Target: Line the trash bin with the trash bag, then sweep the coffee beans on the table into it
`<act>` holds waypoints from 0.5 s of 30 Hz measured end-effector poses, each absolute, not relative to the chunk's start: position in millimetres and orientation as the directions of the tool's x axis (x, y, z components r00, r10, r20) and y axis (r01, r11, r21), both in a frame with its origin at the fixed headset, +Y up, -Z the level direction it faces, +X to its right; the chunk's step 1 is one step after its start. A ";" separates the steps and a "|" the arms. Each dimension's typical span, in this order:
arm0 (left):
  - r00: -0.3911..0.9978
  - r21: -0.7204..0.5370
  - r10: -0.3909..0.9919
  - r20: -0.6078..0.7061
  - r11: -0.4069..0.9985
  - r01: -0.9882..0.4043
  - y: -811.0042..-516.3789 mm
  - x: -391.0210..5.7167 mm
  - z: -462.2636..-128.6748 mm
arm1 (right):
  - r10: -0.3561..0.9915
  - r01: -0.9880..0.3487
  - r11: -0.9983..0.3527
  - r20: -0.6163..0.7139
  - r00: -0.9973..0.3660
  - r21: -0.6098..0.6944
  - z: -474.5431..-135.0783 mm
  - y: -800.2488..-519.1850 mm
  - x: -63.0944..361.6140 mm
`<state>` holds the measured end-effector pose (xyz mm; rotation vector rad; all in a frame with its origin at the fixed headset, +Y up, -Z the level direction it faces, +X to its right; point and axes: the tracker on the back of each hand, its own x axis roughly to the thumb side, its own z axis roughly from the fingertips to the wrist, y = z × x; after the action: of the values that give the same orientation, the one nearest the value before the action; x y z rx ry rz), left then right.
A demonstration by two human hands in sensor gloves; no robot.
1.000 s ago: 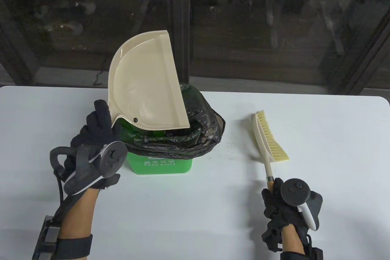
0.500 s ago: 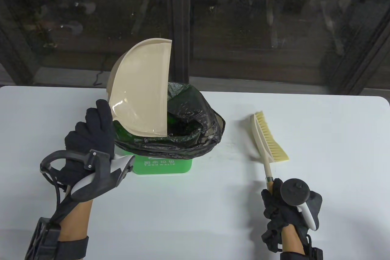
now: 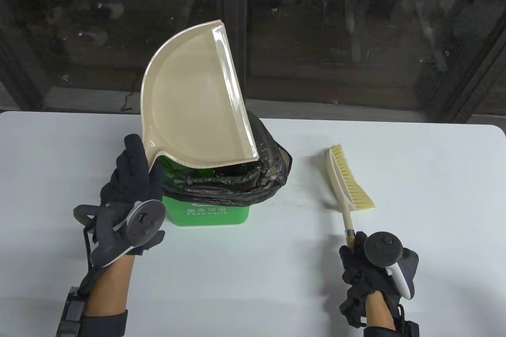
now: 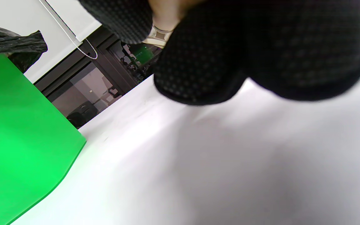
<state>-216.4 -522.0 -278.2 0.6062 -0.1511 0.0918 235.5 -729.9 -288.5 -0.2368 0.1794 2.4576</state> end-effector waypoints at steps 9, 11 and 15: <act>0.887 0.443 0.196 0.418 0.808 -0.388 -545.1 -175.0 -269.2 | 0.599 -0.626 -0.776 -0.220 -0.770 0.079 -288.6 -730.2 235.9; 0.872 0.424 0.191 0.450 0.814 -0.397 -548.9 -166.0 -267.3 | 0.598 -0.626 -0.776 -0.225 -0.769 0.077 -288.6 -730.1 236.6; 0.833 0.372 0.201 0.515 0.823 -0.429 -560.5 -148.8 -263.3 | 0.576 -0.606 -0.792 -0.242 -0.781 0.074 -287.9 -729.7 238.2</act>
<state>-148.8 -560.5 -263.3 0.5000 -0.4789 0.3489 238.2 -729.7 -287.9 -0.2737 0.1952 2.4800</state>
